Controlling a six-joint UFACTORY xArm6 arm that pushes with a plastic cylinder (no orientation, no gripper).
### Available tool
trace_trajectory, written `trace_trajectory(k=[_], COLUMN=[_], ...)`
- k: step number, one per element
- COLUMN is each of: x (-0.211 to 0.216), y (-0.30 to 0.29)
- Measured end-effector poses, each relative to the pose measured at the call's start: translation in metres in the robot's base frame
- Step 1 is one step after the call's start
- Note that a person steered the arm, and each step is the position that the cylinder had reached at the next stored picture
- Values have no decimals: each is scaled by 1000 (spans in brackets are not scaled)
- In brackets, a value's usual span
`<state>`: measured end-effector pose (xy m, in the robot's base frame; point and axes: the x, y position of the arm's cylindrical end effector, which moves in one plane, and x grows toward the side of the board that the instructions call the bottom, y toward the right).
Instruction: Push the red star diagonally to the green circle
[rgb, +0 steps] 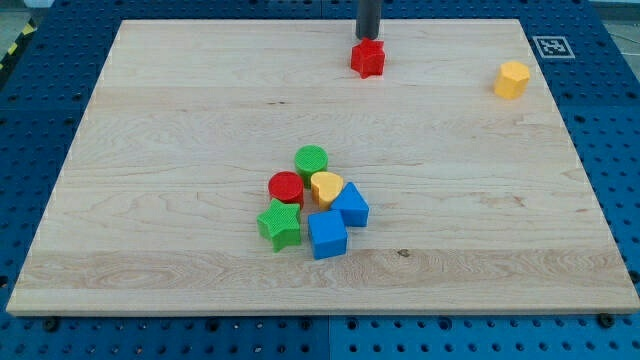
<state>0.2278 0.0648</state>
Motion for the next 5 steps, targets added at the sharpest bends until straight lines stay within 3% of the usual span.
trace_trajectory(k=[2, 5], x=[29, 34], y=[-41, 25])
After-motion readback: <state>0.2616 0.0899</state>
